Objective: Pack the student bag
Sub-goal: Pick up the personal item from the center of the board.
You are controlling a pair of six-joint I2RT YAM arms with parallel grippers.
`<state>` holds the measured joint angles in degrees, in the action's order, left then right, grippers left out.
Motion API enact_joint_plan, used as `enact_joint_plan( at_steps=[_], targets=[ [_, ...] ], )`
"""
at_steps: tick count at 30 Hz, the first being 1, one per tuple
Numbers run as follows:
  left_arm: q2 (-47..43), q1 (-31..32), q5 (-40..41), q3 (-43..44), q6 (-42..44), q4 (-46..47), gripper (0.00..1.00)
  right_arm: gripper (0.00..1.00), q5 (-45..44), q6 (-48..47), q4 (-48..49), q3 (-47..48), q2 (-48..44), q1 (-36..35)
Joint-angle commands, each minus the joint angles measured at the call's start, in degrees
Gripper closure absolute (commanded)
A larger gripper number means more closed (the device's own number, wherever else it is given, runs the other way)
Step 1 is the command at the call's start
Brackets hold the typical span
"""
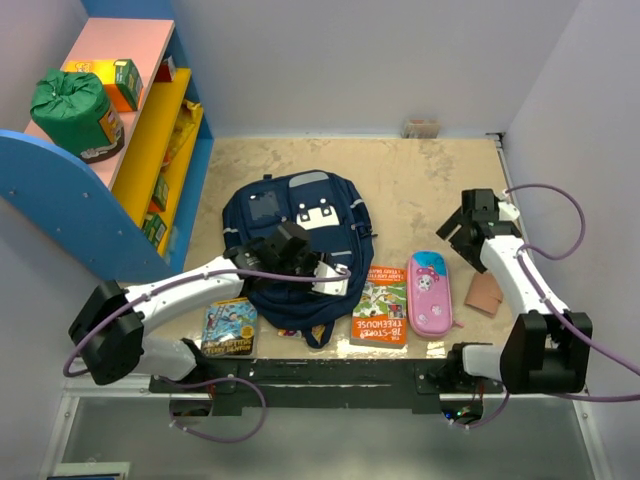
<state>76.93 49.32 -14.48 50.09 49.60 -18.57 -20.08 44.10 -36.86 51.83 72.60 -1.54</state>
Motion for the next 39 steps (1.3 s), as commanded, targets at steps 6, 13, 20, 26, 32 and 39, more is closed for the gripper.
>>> enact_joint_plan(
  at_steps=[6, 13, 20, 26, 32, 39],
  targets=[
    [-1.16, 0.16, 9.8, 3.62, 1.99, -0.68, 0.52, 0.05, -4.08, 3.01, -1.1, -0.87, 8.14, 3.74],
    [1.83, -2.56, 8.59, 10.39, -3.2, -8.44, 0.51, 0.05, -13.14, 2.66, -5.15, 2.66, 14.24, 3.91],
    [4.81, -5.72, 2.89, 10.04, -7.42, -4.28, 0.5, 0.03, -19.38, 2.66, -10.94, 6.44, 18.28, 4.26],
    [3.41, -6.08, -2.92, 7.4, -7.41, -3.15, 0.51, 0.04, -20.62, 0.55, -11.39, 7.75, 23.01, 6.02],
    [2.97, -6.87, -2.22, 7.13, -6.02, -2.44, 0.51, 0.14, -19.48, -0.41, -8.85, 7.49, 26.1, 6.11],
    [3.14, -8.71, -2.39, 4.94, -6.19, -0.07, 0.51, 0.45, -14.83, 0.64, -6.91, 6.79, 27.86, 6.2]
  ],
)
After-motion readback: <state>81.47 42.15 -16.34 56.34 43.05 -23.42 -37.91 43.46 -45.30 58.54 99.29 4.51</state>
